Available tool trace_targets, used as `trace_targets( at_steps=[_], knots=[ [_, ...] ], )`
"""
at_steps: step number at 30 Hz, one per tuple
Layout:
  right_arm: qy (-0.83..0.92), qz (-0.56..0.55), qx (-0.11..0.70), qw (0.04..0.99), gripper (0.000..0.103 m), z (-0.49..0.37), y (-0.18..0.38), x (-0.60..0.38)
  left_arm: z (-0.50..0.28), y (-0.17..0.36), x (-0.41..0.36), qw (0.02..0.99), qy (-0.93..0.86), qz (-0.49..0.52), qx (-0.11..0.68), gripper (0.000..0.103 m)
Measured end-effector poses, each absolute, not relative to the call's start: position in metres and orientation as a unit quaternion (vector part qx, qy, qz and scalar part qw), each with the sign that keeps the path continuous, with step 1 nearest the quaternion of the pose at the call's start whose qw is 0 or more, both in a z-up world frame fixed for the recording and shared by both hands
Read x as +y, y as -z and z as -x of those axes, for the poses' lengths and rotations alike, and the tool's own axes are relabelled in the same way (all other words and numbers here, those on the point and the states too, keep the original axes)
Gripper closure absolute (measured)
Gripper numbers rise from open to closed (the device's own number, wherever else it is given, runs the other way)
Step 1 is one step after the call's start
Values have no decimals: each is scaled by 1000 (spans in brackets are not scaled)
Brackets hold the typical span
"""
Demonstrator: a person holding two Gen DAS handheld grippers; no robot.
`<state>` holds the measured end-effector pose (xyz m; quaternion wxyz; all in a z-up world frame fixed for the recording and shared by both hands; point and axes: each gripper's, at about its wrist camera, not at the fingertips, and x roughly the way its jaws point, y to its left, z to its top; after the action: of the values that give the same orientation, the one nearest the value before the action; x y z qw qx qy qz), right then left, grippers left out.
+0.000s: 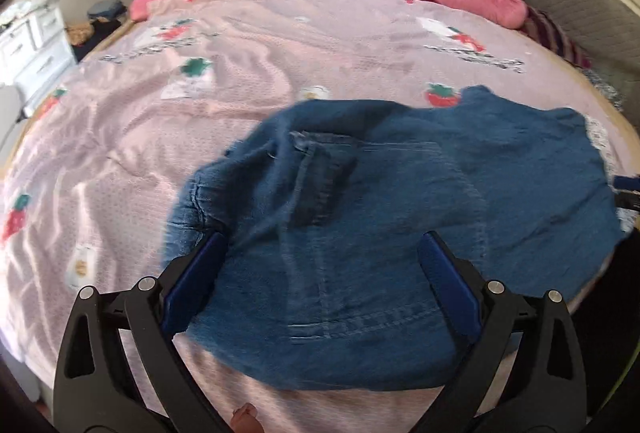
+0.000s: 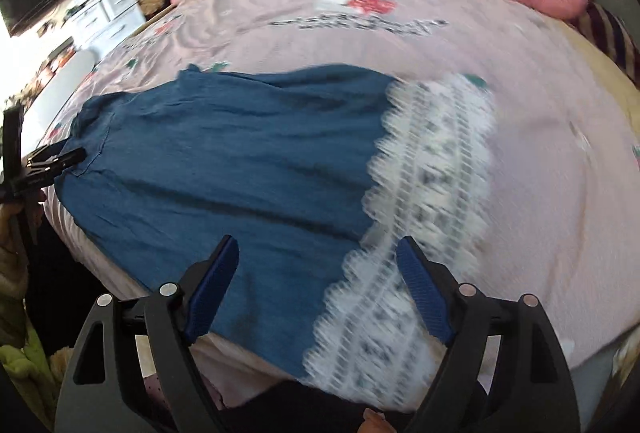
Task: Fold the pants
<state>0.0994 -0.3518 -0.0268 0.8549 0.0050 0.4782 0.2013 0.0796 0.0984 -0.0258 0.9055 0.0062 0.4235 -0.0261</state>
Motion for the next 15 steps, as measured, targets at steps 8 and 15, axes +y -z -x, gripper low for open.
trace_targets(
  at_steps=[8,15],
  knots=[
    [-213,11,473,855,4,-102,38,-335,-84,29,109,903,28,15,429,11],
    [-207,-60,436,873,6,-90,-1,-376,-74,11,109,908,46,40,414,11]
  ],
)
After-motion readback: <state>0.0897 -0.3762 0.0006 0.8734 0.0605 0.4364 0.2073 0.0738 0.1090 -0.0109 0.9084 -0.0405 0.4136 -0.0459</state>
